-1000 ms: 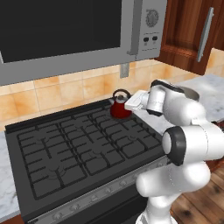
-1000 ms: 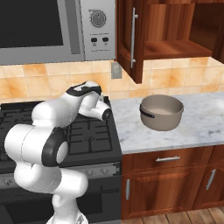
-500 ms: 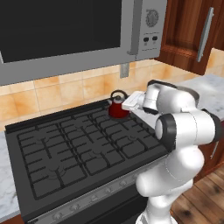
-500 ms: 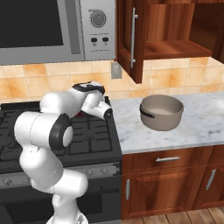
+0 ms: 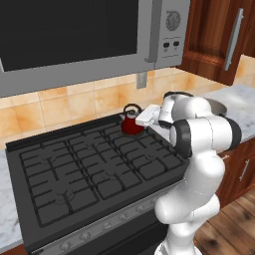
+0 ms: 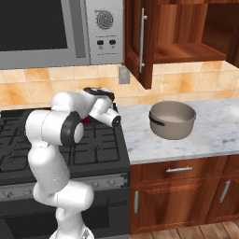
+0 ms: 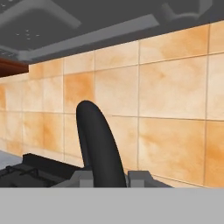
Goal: Pick the kettle from the cabinet and place it on a stove burner. Then pick the pot from the counter and place it on another stove burner. Finally, turn both burners on.
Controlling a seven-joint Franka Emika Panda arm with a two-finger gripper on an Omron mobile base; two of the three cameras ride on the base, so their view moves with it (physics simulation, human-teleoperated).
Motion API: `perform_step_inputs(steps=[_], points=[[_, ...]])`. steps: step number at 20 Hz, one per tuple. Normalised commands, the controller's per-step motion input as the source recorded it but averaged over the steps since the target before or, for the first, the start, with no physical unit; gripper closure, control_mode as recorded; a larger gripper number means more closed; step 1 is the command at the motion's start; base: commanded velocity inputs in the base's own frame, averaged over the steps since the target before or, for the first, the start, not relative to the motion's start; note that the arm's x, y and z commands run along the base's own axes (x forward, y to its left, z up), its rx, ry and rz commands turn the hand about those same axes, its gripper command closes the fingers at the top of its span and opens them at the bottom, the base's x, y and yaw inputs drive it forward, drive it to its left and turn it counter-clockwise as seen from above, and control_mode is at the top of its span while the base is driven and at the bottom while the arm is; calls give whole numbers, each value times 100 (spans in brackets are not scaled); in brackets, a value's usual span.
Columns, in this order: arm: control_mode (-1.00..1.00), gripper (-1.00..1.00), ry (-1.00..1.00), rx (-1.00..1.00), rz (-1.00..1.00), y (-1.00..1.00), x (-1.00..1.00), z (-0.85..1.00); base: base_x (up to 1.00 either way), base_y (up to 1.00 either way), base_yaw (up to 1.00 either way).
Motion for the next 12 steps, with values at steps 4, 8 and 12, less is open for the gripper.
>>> perform_step_inputs(steps=[4, 8, 12], points=[[-100, 100, 0, 0, 0, 4, 35, -20, 0, 0, 0], [-100, 100, 0, 0, 0, 3, 37, -20, 0, 0, 0], [-100, 100, 0, 0, 0, 1, 38, -21, 0, 0, 0]])
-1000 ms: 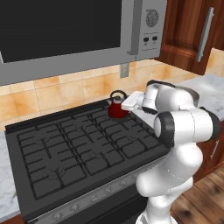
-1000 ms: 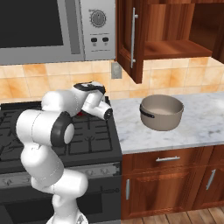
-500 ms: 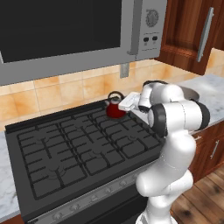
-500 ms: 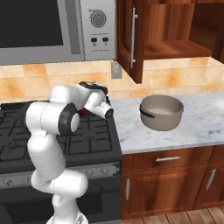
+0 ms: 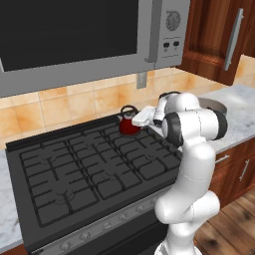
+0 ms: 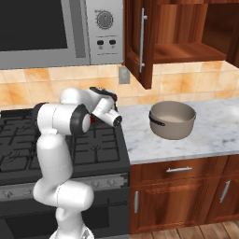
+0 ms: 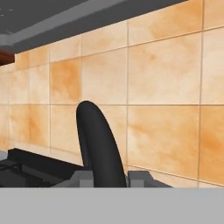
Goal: Pick the kettle from the cabinet and place it on a stove burner. Then pick the pot from the counter and place it on another stove burner. Finally, turn both burners on.
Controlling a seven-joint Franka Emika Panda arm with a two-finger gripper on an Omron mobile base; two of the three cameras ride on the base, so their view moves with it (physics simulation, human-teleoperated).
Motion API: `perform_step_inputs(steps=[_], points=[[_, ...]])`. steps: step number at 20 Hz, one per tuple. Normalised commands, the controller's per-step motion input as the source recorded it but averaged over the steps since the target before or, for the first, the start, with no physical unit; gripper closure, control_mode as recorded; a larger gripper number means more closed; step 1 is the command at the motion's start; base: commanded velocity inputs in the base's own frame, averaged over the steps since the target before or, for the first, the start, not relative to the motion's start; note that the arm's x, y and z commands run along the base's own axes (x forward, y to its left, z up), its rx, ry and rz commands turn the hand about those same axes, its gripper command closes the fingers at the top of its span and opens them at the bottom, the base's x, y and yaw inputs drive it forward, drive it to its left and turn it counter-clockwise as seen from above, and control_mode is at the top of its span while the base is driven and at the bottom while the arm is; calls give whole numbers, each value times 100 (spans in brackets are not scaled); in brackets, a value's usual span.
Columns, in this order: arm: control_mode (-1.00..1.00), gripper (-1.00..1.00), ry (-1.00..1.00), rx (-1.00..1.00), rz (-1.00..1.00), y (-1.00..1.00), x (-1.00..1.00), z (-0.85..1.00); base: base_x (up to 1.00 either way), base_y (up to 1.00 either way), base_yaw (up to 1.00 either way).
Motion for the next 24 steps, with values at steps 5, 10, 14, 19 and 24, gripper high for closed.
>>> perform_step_inputs(steps=[5, 10, 14, 19, 24], points=[[-100, 100, 0, 0, 0, 0, 39, -21, 0, 0, 0], [-100, 100, 0, 0, 0, 2, 37, -21, 0, 0, 0], [-100, 100, 0, 0, 0, 7, 27, -20, 0, 0, 0], [-100, -100, 5, 0, 1, 9, 8, -20, 0, 0, 0], [-100, -100, 1, 3, 6, 0, -8, -20, 0, 0, 0]])
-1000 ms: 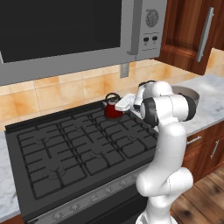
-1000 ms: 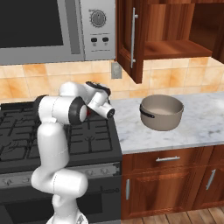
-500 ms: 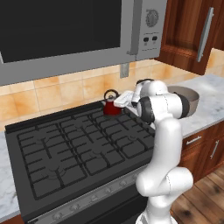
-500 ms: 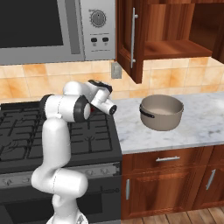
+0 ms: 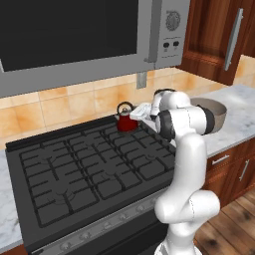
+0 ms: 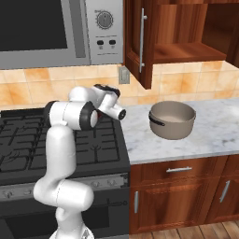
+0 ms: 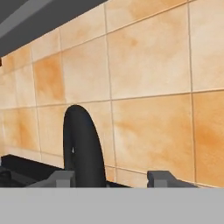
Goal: Pick the kettle from the cabinet and place it on a stove burner. Then pick the pot from the counter and place it on another stove burner. Finally, turn both burners on.
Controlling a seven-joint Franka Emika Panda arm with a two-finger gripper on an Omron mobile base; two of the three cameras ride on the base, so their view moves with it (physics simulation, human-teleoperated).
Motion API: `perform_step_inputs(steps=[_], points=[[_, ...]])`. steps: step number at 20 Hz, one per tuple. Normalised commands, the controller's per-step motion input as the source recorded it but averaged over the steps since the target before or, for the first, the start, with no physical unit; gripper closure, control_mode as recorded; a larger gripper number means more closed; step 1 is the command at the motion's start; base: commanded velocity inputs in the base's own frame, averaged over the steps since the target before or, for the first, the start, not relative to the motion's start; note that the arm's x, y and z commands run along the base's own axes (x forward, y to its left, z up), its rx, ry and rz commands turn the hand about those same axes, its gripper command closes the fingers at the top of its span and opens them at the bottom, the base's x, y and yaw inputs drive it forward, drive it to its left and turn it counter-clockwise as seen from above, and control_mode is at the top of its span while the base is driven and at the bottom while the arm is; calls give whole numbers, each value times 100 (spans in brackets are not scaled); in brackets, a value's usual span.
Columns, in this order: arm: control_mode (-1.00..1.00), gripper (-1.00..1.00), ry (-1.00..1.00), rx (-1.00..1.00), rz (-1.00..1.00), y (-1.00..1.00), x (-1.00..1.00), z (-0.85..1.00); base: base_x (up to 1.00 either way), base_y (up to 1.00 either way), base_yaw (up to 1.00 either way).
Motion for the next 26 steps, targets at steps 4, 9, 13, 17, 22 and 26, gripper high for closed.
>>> perform_step_inputs(steps=[4, 9, 13, 17, 22, 26], points=[[-100, -100, -3, 7, 13, -15, -31, -27, 0, 0, 0], [-100, -100, -3, 7, 16, -30, -34, -35, 0, 0, 0], [-100, -100, -3, 7, 15, -25, -21, -25, 0, 0, 0], [-100, -100, -11, 3, 14, -21, -22, -3, 0, 0, 0], [-100, -100, -16, -1, 11, -9, -28, 13, 0, 0, 0], [-100, -100, -15, -4, 8, -6, -37, 16, 0, 0, 0]])
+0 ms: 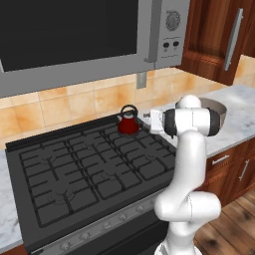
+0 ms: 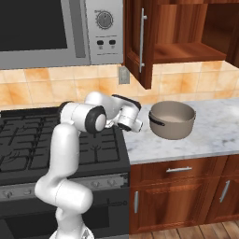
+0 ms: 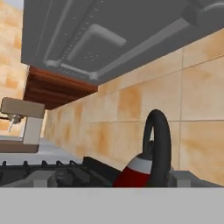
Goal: Pick the kettle from the cabinet and place it on a stove burner. Then pick the pot from the counter and place it on another stove burner. Finally, turn both burners on.
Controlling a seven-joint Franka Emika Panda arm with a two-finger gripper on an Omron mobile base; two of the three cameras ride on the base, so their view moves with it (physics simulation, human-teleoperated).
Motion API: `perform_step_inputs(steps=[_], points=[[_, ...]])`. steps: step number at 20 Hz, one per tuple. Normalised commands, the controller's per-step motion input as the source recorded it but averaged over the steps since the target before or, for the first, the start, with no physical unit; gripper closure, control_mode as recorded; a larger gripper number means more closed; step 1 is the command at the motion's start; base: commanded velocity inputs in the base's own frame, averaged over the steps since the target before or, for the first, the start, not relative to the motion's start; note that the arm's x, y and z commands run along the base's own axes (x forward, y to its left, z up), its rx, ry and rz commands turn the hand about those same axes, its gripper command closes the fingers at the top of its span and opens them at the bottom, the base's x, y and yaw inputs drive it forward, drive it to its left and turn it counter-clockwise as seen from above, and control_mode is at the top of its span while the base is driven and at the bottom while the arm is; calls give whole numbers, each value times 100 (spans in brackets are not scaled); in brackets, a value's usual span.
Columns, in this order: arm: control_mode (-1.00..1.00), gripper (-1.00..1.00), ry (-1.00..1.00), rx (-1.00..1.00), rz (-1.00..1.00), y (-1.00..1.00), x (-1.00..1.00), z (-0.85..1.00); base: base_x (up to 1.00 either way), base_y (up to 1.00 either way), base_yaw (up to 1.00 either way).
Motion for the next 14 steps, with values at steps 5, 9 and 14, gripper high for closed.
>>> perform_step_inputs(steps=[5, 9, 14], points=[[-100, -100, -18, -7, 3, -2, -45, 29, 0, 0, 0], [-100, -100, -22, -9, 0, 0, -52, 33, 0, 0, 0], [-100, -100, -23, -10, 0, 1, -58, 28, 0, 0, 0]])
